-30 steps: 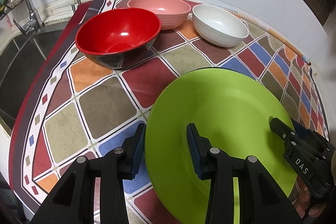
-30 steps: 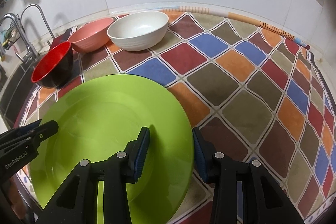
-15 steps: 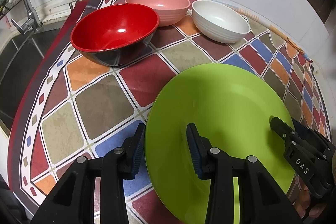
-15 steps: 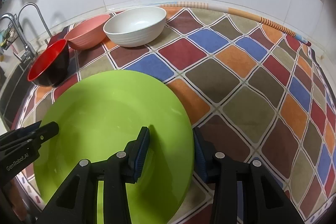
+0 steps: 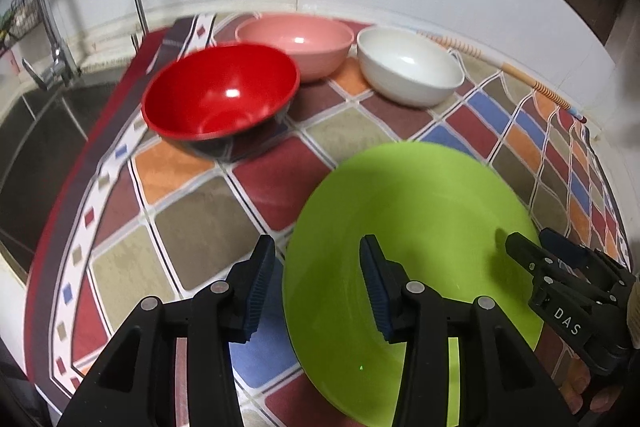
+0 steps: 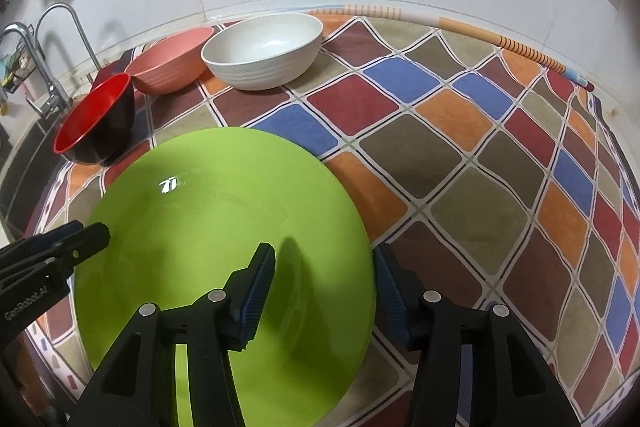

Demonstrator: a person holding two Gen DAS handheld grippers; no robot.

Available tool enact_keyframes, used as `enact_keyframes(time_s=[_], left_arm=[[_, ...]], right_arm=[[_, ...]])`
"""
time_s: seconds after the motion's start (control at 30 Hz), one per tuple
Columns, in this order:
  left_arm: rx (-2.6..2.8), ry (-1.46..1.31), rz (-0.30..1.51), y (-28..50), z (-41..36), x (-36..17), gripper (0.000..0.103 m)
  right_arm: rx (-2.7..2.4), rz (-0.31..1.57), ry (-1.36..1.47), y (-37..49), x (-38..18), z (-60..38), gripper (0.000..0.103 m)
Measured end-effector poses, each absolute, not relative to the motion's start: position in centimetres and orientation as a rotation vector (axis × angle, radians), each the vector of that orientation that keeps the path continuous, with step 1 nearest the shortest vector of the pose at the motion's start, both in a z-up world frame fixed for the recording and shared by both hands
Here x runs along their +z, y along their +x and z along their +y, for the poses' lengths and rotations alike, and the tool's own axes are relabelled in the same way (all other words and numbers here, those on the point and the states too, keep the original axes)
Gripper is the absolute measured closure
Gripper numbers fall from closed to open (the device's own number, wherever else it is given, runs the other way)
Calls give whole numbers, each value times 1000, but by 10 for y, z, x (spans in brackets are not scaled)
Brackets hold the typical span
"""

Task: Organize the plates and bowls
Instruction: 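Lower the green plate onto the cloth beside the blue-rimmed plates, then open both grippers and move them toward the pink bowl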

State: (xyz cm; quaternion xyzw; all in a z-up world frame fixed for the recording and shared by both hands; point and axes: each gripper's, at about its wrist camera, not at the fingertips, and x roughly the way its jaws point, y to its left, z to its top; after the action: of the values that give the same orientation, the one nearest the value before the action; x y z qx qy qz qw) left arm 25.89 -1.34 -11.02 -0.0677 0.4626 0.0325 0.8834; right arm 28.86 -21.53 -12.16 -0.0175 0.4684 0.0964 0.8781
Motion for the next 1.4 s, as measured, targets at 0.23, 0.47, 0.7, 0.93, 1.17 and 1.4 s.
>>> enact_keyframes(time_s=[0.23, 0.47, 0.7, 0.93, 1.17, 1.4], left_arm=[[28, -128, 903, 262, -5, -92, 58], [-16, -123, 870, 265, 11, -74, 59], [-30, -104, 837, 266, 37, -57, 59], [-33, -84, 799, 268, 65, -42, 59], [-46, -65, 780, 277, 88, -32, 59], [-58, -45, 766, 298, 105, -25, 59]], right_arm=[[181, 918, -25, 282, -100, -211, 51], [179, 861, 10, 281, -76, -197, 51], [183, 829, 41, 282, -58, -173, 51], [197, 801, 73, 283, -44, -142, 51], [207, 777, 109, 289, -33, -116, 51], [211, 760, 154, 303, -27, -98, 51]])
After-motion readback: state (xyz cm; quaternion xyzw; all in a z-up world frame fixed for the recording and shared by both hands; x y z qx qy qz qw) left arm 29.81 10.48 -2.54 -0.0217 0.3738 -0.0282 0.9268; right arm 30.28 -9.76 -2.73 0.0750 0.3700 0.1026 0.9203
